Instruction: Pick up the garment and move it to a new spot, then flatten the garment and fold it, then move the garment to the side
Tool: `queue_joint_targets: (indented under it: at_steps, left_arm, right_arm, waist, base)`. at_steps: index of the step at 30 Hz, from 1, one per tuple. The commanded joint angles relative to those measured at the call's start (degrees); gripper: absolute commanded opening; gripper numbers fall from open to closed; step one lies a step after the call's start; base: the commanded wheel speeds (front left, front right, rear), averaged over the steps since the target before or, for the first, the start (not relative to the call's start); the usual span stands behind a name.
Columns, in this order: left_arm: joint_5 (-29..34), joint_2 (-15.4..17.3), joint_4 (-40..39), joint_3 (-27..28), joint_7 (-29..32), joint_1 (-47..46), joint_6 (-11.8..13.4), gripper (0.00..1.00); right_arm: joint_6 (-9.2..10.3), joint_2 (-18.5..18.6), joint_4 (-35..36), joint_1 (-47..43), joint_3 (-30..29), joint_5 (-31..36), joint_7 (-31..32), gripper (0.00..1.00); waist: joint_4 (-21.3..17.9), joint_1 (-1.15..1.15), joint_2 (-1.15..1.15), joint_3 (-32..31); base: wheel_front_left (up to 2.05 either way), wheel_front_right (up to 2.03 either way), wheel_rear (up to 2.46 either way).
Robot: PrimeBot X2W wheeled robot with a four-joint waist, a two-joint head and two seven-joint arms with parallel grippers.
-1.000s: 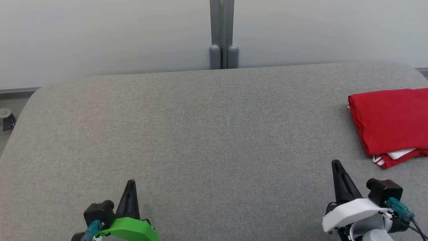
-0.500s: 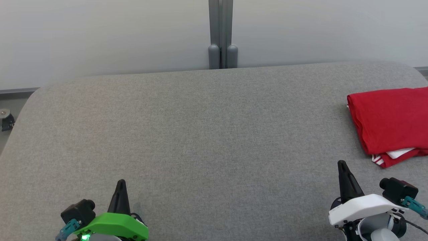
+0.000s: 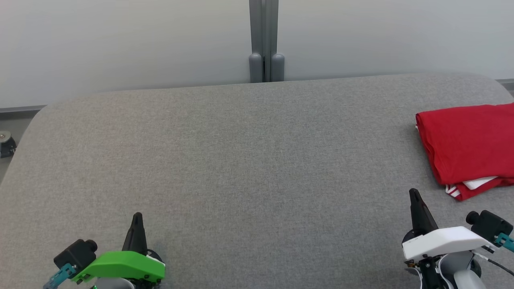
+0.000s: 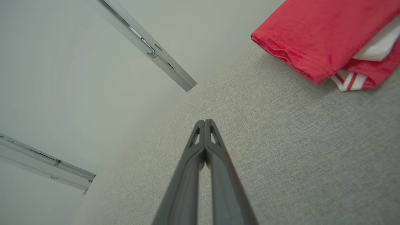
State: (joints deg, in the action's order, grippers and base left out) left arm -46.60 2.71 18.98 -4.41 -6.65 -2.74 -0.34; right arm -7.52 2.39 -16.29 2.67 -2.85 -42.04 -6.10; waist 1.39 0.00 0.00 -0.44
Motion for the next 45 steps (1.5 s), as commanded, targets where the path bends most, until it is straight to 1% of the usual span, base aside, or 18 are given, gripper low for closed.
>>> queue_joint_targets:
  at_steps: [1,25,45]
  left_arm:
    - [-1.88,0.12,-0.97,0.64,0.4,-1.9,-0.45,0.0]
    - [-17.17,0.17,-2.65,4.32,4.9,-2.77,-2.55,0.0]
    - [-27.4,0.21,-3.73,6.81,7.89,-3.3,-4.01,0.0]
  right_arm:
    - [0.02,0.3,1.01,1.53,-0.28,-2.07,0.44,0.0]
    - [0.01,0.41,1.37,2.65,-1.52,-18.83,4.72,0.0]
    - [0.01,0.49,1.6,3.27,-2.38,-30.06,7.64,0.0]
  waist:
    - [-0.02,0.0,0.0,0.01]
    - [-0.38,0.0,0.0,0.11]
    - [-0.68,0.0,0.0,0.2]
  base:
    - [0.0,0.0,0.0]
    - [0.0,0.0,0.0]
    - [0.0,0.0,0.0]
